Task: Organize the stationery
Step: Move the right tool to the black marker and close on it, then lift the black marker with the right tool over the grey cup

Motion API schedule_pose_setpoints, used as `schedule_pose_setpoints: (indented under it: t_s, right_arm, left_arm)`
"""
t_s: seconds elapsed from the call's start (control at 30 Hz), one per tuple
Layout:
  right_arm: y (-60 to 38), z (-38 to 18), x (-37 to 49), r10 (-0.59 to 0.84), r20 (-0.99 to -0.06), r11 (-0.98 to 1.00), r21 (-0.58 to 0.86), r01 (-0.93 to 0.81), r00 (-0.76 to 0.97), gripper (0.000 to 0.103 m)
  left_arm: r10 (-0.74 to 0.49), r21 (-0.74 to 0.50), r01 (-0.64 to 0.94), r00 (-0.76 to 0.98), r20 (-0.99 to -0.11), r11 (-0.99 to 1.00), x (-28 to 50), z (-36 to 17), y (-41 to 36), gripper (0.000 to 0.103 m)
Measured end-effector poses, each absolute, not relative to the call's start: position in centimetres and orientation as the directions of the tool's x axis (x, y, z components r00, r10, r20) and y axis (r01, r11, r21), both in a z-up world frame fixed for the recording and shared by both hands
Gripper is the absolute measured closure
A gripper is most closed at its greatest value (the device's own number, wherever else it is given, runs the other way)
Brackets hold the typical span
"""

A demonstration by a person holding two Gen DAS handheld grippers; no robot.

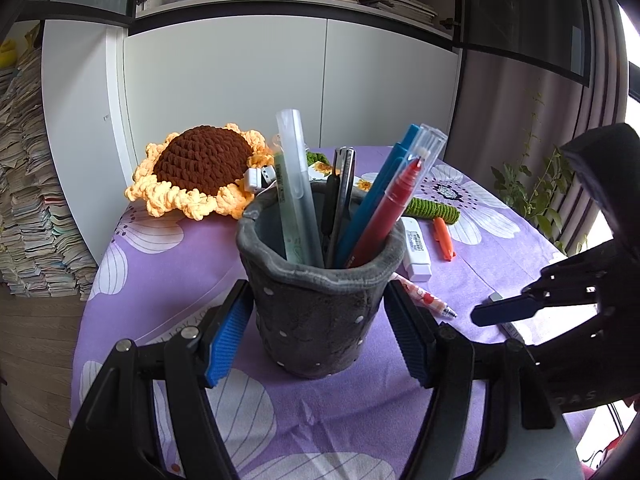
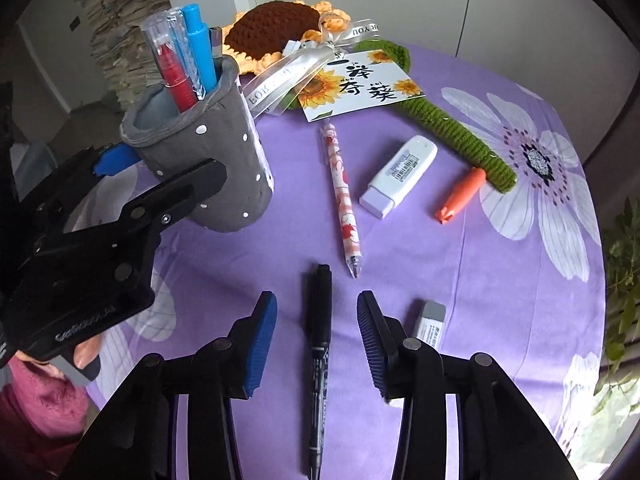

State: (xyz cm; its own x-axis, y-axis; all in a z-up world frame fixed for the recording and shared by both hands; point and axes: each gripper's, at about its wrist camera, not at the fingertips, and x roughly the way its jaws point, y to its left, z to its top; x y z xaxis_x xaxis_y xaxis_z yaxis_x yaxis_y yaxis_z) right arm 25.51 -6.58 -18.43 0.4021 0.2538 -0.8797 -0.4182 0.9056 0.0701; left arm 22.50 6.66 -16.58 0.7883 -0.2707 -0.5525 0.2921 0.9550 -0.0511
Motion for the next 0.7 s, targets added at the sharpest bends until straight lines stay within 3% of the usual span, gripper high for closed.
schedule_pose_setpoints:
  t_s: [0.13, 0.2, 0.3, 0.47, 0.7]
  right_arm:
    - [-5.9, -19.1, 26.1, 0.245, -0.889, 0.906, 0.068, -0.417, 0.386, 0.062]
    - [-5.6, -19.4, 26.2, 0.23, -0.898, 0.905, 0.055, -0.421, 0.376, 0.076]
    - [-5.4, -19.4, 26.3, 0.22, -0.899, 0.905, 0.044, -0.422, 0.379, 0.088]
    - [-5.7, -18.4, 25.6, 0.23, -0.885, 0.909, 0.047, -0.414, 0.406, 0.088]
    - [-8.5, -12.6, 22.6, 0.3, -0.797, 0.916, 0.087, -0.392, 0.525, 0.088]
  left_arm:
    - [-0.27, -0.051, 0.292, 0.788, -0.553, 0.955, 22.5, -16.6, 6.7, 0.036]
    - [-0.27, -0.051, 0.292, 0.788, -0.553, 0.955, 22.5, -16.6, 6.7, 0.036]
    - [-0.27, -0.051, 0.292, 0.788, -0.553, 0.955, 22.5, -16.6, 6.7, 0.036]
    - [-0.27, -0.051, 0.292, 0.788, -0.553, 0.955, 22.5, -16.6, 6.7, 0.036]
    - [-0.27, -0.051, 0.292, 0.788, -0.553, 0.955, 22.5, -16.6, 6.7, 0.036]
